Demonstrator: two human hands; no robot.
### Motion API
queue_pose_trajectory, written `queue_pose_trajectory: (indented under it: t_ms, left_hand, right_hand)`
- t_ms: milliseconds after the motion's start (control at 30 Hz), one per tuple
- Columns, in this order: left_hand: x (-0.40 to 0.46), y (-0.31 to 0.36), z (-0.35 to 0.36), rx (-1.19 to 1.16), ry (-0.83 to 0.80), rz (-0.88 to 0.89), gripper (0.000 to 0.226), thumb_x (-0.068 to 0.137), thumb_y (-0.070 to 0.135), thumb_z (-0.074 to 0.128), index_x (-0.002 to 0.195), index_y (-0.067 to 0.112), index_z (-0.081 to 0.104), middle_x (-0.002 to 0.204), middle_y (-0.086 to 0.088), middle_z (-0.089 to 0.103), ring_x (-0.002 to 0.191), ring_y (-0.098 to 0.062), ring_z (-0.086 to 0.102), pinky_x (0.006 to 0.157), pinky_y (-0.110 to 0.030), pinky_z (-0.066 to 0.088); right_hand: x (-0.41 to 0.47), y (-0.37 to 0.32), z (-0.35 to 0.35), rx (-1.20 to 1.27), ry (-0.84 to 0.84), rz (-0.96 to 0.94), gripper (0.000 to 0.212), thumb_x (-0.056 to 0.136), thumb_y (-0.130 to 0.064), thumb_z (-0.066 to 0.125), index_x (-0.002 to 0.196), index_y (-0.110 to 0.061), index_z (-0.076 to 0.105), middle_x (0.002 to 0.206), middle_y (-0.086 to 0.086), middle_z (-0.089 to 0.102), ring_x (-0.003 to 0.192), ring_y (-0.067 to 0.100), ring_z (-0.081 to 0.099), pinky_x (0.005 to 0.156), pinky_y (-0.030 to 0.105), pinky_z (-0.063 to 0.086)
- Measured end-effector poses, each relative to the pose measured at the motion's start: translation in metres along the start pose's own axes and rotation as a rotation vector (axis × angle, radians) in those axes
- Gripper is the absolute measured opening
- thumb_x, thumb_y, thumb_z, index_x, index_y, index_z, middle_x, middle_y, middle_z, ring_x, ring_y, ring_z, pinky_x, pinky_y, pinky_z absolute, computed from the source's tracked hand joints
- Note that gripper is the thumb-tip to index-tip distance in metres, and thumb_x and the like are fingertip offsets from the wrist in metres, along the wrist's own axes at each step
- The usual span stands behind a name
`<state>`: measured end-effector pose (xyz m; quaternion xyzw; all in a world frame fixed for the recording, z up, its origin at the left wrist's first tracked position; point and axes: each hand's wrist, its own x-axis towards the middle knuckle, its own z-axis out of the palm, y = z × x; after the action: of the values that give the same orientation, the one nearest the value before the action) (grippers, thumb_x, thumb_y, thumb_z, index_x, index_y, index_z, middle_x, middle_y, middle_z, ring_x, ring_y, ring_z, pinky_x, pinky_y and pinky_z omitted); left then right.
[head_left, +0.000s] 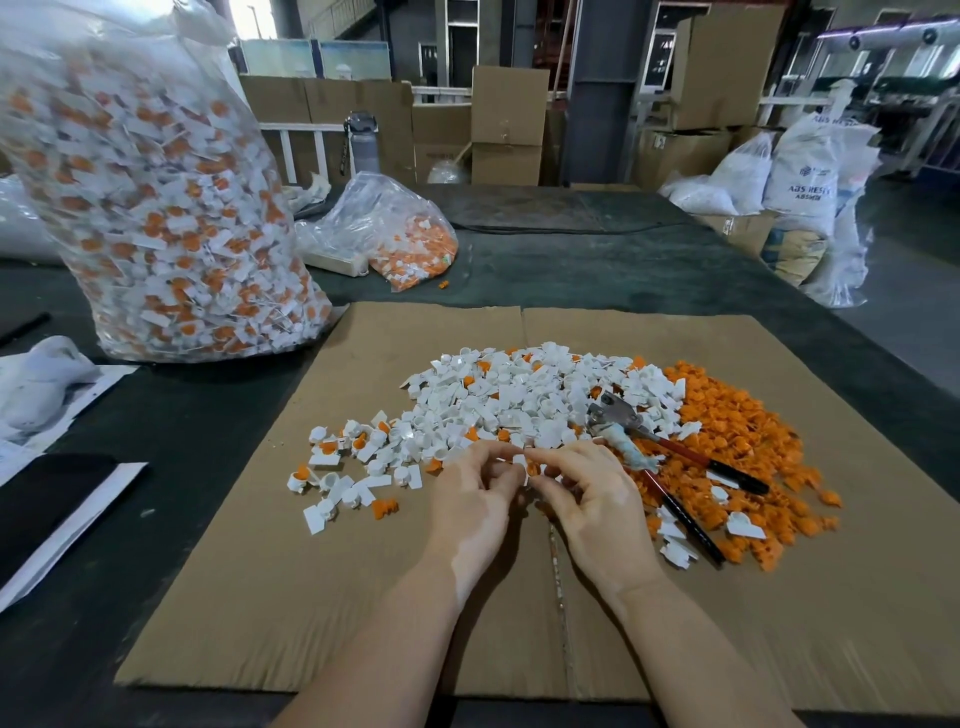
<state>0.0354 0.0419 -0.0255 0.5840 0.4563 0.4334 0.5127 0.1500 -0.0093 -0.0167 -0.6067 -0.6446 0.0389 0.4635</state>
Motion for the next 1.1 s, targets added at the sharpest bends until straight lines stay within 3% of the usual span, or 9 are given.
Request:
queue_pose_trajectory:
  t_ms: [267,433,500,600,667,800,967,1100]
  left_hand:
    - [0.003,0.003,0.001,-0.012,-0.01,-0.002,0.008,0.085,0.011,0.067,0.088,0.018,0.063,0.063,-0.006,0.06,0.058,-0.01,0.057,0.063,-0.027,0.048]
    - [0.007,0.009,0.002,-0.101,-0.007,-0.074,0.009,0.086,0.009,0.066,0.091,0.015,0.061,0.074,-0.015,0.068,0.057,-0.012,0.063,0.058,-0.022,0.049]
    - [0.008,0.011,0.003,-0.122,-0.009,-0.09,0.01,0.086,0.01,0.067,0.091,0.016,0.061,0.079,-0.017,0.07,0.062,-0.014,0.064,0.06,-0.024,0.05]
    - [0.01,0.014,0.005,-0.147,-0.009,-0.108,0.009,0.086,0.009,0.067,0.09,0.015,0.062,0.071,-0.012,0.069,0.06,-0.012,0.064,0.057,-0.021,0.05]
    - [0.01,0.015,0.006,-0.154,-0.01,-0.111,0.009,0.086,0.008,0.067,0.09,0.015,0.062,0.066,-0.006,0.067,0.057,-0.01,0.062,0.054,-0.017,0.049]
    - [0.011,0.017,0.006,-0.148,-0.009,-0.122,0.007,0.087,0.008,0.065,0.09,0.013,0.062,0.064,-0.004,0.066,0.053,-0.01,0.059,0.051,-0.016,0.048]
    - [0.013,0.022,0.006,-0.181,-0.002,-0.171,0.006,0.087,0.006,0.064,0.093,0.009,0.062,0.07,-0.011,0.064,0.047,-0.008,0.055,0.045,-0.016,0.044]
    - [0.016,0.026,0.004,-0.258,0.017,-0.201,0.009,0.087,0.004,0.063,0.095,0.004,0.06,0.067,-0.011,0.061,0.047,-0.011,0.053,0.042,-0.017,0.042]
  right_hand:
    - [0.002,0.001,-0.001,-0.035,0.012,0.042,0.028,0.082,-0.007,0.069,0.109,-0.013,0.069,0.091,-0.001,0.061,0.092,0.016,0.054,0.082,0.034,0.049]
    - [0.009,0.01,-0.024,-0.359,0.153,0.229,0.036,0.088,-0.024,0.062,0.122,-0.012,0.059,0.117,0.005,0.06,0.113,0.023,0.049,0.096,0.039,0.033]
    - [0.015,0.017,-0.037,-0.569,0.066,0.444,0.046,0.092,-0.037,0.05,0.132,-0.014,0.047,0.13,0.008,0.05,0.122,0.026,0.041,0.1,0.042,0.028]
    - [0.021,0.027,-0.051,-0.739,-0.215,0.684,0.06,0.09,-0.046,0.043,0.141,-0.018,0.028,0.143,0.009,0.035,0.132,0.029,0.03,0.109,0.05,0.017]
    - [0.024,0.031,-0.055,-0.756,-0.325,0.721,0.06,0.087,-0.044,0.045,0.139,-0.02,0.028,0.145,0.008,0.031,0.133,0.028,0.027,0.111,0.053,0.011]
    - [0.028,0.028,-0.058,-0.822,-0.33,0.643,0.049,0.087,-0.044,0.048,0.13,-0.021,0.041,0.139,0.006,0.037,0.129,0.027,0.033,0.111,0.055,0.011]
    - [0.028,0.018,-0.065,-0.836,-0.228,0.532,0.038,0.09,-0.043,0.044,0.115,-0.015,0.045,0.119,0.009,0.049,0.11,0.026,0.042,0.091,0.038,0.037]
    - [0.031,-0.001,-0.067,-0.589,-0.252,0.447,0.025,0.093,-0.04,0.04,0.095,-0.015,0.044,0.093,0.003,0.052,0.081,0.018,0.048,0.058,0.027,0.033]
